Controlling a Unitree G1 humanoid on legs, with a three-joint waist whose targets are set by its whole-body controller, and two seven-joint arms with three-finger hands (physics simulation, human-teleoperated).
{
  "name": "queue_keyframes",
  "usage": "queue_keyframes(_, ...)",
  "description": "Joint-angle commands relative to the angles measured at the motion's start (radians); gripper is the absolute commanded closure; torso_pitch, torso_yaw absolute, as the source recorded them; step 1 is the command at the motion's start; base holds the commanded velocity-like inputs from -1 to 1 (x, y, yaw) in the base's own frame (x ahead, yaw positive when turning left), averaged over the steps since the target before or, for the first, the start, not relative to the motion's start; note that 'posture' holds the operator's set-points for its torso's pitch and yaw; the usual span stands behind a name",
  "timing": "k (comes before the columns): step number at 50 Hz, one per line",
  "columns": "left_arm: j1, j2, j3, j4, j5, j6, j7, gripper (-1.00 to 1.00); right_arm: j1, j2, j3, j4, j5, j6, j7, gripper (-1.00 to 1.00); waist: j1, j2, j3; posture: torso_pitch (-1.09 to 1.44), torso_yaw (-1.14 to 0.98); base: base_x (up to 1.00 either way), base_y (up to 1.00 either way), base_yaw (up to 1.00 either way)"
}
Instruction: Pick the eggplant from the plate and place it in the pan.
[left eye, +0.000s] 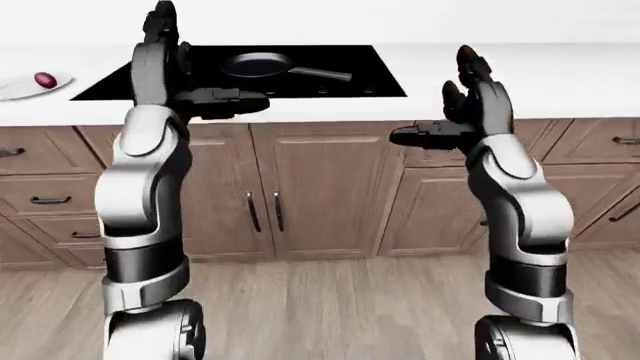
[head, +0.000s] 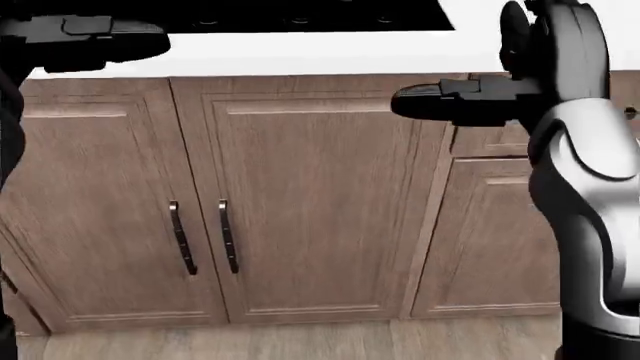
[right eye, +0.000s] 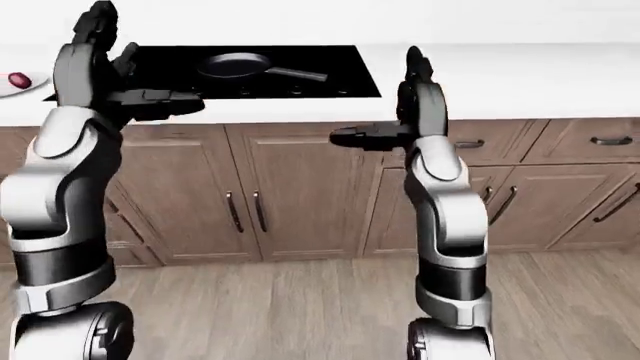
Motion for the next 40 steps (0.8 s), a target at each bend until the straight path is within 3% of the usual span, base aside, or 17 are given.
queue_keyframes(1,-0.076,0.026,-0.01,0.112,-0.014,-0.005,-0.018,-1.0,-0.143,-0.043,-0.016,0.098,0.011,0.038,-0.006,-1.0,0.003,-0.001,-0.002,0.0,0.0,0.0,0.0,0.0)
queue_keyframes(6,-0.361,0.138,-0.006,0.347,-0.036,0.03,-0.059,-1.0,-0.515,-0.156,-0.044,0.42,0.059,0.088,0.01,-1.0,0.003,0.015,-0.006,0.0,0.0,0.0,0.0,0.0)
queue_keyframes(9,-0.489,0.163,-0.021,0.405,-0.044,0.051,-0.099,-1.0,-0.581,-0.207,-0.023,0.449,0.062,0.106,0.022,-1.0,0.001,0.014,0.009,0.0,0.0,0.0,0.0,0.0)
queue_keyframes(11,-0.519,0.165,-0.019,0.446,-0.034,0.057,-0.078,-1.0,-0.6,-0.229,0.009,0.46,0.033,0.104,0.035,-1.0,0.002,0.008,0.021,0.0,0.0,0.0,0.0,0.0)
queue_keyframes(21,-0.529,0.205,-0.021,0.448,-0.018,0.062,-0.096,-1.0,-0.599,-0.226,-0.014,0.482,0.024,0.083,0.049,-1.0,0.001,0.004,0.034,0.0,0.0,0.0,0.0,0.0)
queue_keyframes(22,-0.53,0.205,-0.021,0.44,-0.018,0.068,-0.1,-1.0,-0.599,-0.226,-0.013,0.484,0.023,0.081,0.05,-1.0,0.001,0.012,0.012,0.0,0.0,0.0,0.09,0.0)
queue_keyframes(23,-0.536,0.205,-0.02,0.445,-0.014,0.067,-0.098,-1.0,-0.601,-0.224,-0.01,0.481,0.021,0.084,0.046,-1.0,0.0,0.009,0.011,0.0,0.0,0.0,0.38,0.0)
queue_keyframes(25,-0.535,0.207,-0.027,0.433,-0.004,0.072,-0.103,-1.0,-0.603,-0.224,-0.012,0.493,0.02,0.079,0.049,-1.0,0.003,-0.021,0.02,0.0,0.0,0.0,0.39,0.0)
queue_keyframes(26,-0.541,0.206,-0.021,0.435,-0.004,0.073,-0.1,-1.0,-0.6,-0.226,-0.011,0.501,0.018,0.07,0.052,-1.0,0.002,-0.028,0.013,0.0,0.0,0.0,0.38,0.0)
queue_keyframes(28,-0.546,0.205,-0.027,0.438,0.002,0.072,-0.107,-1.0,-0.601,-0.228,-0.014,0.501,0.019,0.073,0.051,-1.0,0.002,-0.023,0.002,0.0,0.0,0.0,0.38,0.0)
queue_keyframes(30,-0.538,0.202,-0.021,0.447,0.005,0.062,-0.108,-1.0,-0.607,-0.231,-0.016,0.512,0.02,0.068,0.053,-1.0,0.001,-0.002,0.011,0.0,0.0,0.0,0.37,0.0)
queue_keyframes(33,-0.524,0.194,-0.019,0.448,0.006,0.055,-0.104,-1.0,-0.606,-0.231,-0.013,0.511,0.021,0.075,0.055,-1.0,-0.009,0.047,0.027,0.0,0.0,0.0,0.38,0.0)
queue_keyframes(34,-0.518,0.194,-0.021,0.446,0.009,0.053,-0.106,-1.0,-0.608,-0.233,-0.011,0.513,0.018,0.074,0.057,-1.0,-0.014,0.086,0.016,0.0,0.0,0.0,0.38,0.0)
queue_keyframes(35,-0.518,0.194,-0.018,0.448,0.008,0.051,-0.106,-1.0,-0.608,-0.233,-0.009,0.517,0.015,0.069,0.057,-1.0,-0.012,0.139,0.001,0.0,0.0,0.0,0.38,0.0)
queue_keyframes(36,-0.519,0.195,-0.017,0.447,0.008,0.052,-0.106,-1.0,-0.61,-0.232,-0.009,0.519,0.014,0.068,0.056,-1.0,-0.01,0.077,0.019,0.0,0.0,0.0,0.38,0.0)
queue_keyframes(37,-0.522,0.197,-0.017,0.444,0.007,0.057,-0.107,-1.0,-0.611,-0.232,-0.007,0.512,0.012,0.074,0.057,-1.0,-0.015,0.089,0.019,0.0,0.0,0.0,0.38,0.0)
queue_keyframes(40,-0.525,0.202,-0.015,0.448,0.008,0.054,-0.109,-1.0,-0.609,-0.236,-0.007,0.518,0.005,0.067,0.062,-1.0,-0.017,0.051,0.014,0.0,0.0,0.0,0.37,0.0)
